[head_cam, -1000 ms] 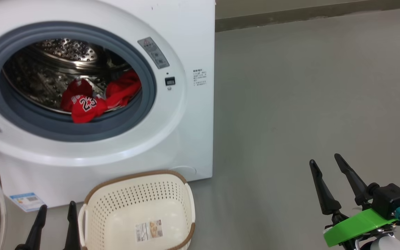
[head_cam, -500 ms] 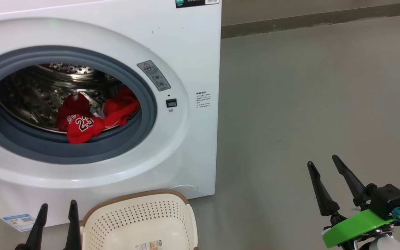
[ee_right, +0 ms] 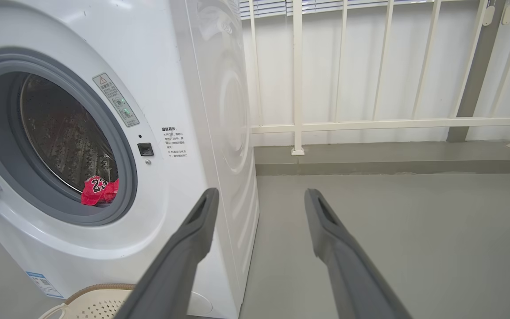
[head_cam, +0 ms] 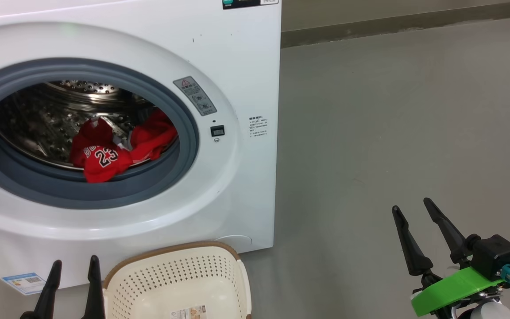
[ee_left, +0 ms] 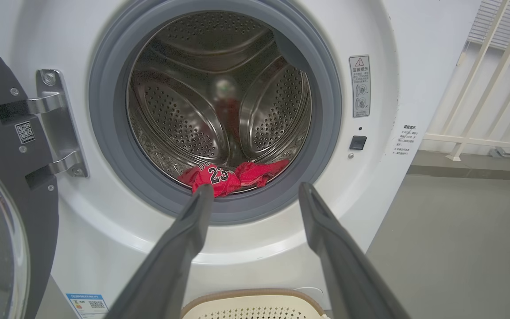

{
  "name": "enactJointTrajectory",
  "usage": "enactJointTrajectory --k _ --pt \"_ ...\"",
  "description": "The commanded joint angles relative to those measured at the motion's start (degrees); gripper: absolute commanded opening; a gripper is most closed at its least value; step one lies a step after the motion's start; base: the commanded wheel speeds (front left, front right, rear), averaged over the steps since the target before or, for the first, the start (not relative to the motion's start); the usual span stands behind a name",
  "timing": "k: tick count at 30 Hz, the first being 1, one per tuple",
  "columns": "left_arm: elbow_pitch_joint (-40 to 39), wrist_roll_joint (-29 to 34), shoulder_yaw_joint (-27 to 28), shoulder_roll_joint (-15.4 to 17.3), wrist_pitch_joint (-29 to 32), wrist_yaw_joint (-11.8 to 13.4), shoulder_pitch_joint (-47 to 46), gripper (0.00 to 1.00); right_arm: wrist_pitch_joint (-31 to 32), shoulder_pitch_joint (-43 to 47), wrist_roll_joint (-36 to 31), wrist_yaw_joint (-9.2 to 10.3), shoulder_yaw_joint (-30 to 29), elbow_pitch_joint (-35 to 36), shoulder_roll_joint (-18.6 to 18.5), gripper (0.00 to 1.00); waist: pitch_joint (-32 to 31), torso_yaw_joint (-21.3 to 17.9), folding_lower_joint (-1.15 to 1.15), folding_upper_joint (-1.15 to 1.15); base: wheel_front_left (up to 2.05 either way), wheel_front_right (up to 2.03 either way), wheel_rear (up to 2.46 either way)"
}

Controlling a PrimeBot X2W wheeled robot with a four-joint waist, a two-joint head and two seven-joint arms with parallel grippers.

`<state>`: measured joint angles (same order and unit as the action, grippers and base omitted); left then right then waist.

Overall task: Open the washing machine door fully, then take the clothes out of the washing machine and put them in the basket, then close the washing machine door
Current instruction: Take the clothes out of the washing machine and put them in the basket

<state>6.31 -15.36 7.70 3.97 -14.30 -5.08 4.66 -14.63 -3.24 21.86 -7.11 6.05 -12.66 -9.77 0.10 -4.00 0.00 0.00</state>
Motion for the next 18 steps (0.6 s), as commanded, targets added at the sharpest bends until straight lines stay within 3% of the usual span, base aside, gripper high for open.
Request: enactJointTrajectory --k 1,18 --pt "-1.40 0.22 2.10 0.30 -0.70 -0.03 -2.12 1.00 -0.37 -1.66 0.70 -0.37 1.09 1.26 -0.87 1.00 0.08 -0.01 0.00 0.00 0.00 0.00 0.00" --pt "1.03 -2.83 0.91 -0.40 -0.12 1.04 -7.27 1.00 -0.37 -2.63 0.57 -0.37 0.55 2.05 -1.70 1.00 3.40 2.09 0.00 0.00 0.00 0.00 0.00"
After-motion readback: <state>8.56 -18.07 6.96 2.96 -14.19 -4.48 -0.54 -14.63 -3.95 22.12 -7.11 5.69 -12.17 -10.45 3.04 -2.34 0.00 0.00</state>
